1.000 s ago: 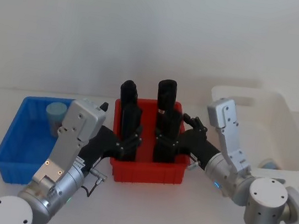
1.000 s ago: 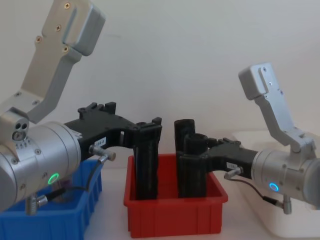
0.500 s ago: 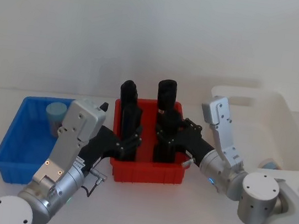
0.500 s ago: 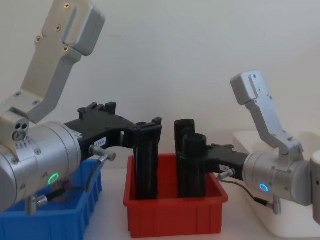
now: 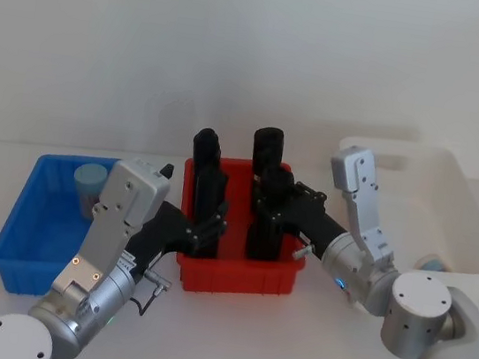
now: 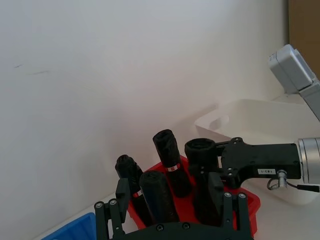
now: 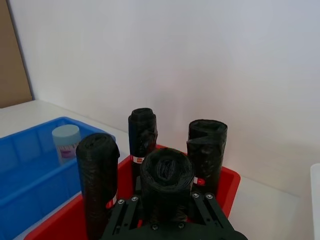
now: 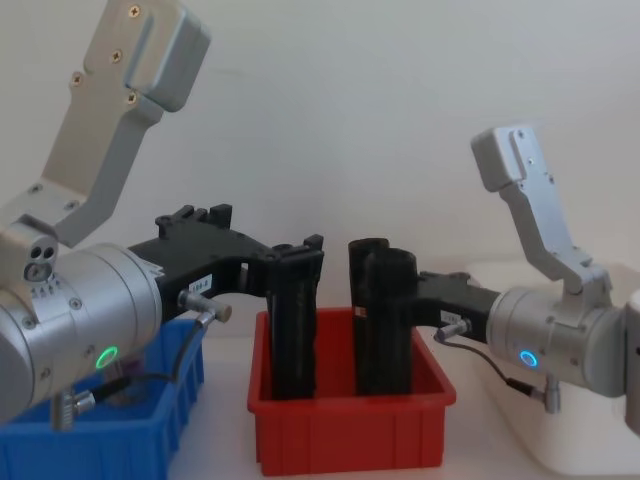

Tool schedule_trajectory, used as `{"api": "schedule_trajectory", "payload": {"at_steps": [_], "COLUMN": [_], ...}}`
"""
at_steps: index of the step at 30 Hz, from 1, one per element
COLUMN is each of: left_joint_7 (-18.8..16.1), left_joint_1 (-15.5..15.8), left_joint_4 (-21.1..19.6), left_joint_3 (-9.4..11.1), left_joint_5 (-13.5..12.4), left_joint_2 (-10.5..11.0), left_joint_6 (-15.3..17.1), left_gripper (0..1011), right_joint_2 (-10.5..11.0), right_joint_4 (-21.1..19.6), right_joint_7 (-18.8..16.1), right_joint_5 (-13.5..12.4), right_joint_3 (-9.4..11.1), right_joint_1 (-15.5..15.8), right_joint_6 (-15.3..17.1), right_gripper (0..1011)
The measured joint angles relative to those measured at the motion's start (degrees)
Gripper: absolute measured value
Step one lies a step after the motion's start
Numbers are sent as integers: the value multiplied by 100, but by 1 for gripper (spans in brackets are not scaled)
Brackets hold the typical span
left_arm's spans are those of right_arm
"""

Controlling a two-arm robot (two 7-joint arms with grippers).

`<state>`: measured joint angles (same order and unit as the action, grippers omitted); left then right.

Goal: Pick the cotton swabs from the blue box and place them into the white box.

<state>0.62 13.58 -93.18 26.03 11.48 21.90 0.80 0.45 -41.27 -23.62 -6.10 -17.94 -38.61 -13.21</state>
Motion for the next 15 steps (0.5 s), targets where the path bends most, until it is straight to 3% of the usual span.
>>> {"api": "schedule_trajectory", "payload": {"at_steps": [6, 15], "left_joint_7": [0, 0], "left_joint_1": [0, 0], "left_joint_4": [0, 0], "left_joint_3": [0, 0], "left_joint_5": [0, 0], "left_joint_2": [0, 0], "left_joint_6": [0, 0], "left_gripper": [1000, 1000], "right_joint_2": [90, 294], "right_joint_4": [-547, -1756], "right_joint_7": [27, 187], "right_joint_5": [-110, -272], "right_joint_3": [45, 147], "right_joint_1": [219, 630], "right_joint_6": [102, 331], "right_gripper": [381, 351]}}
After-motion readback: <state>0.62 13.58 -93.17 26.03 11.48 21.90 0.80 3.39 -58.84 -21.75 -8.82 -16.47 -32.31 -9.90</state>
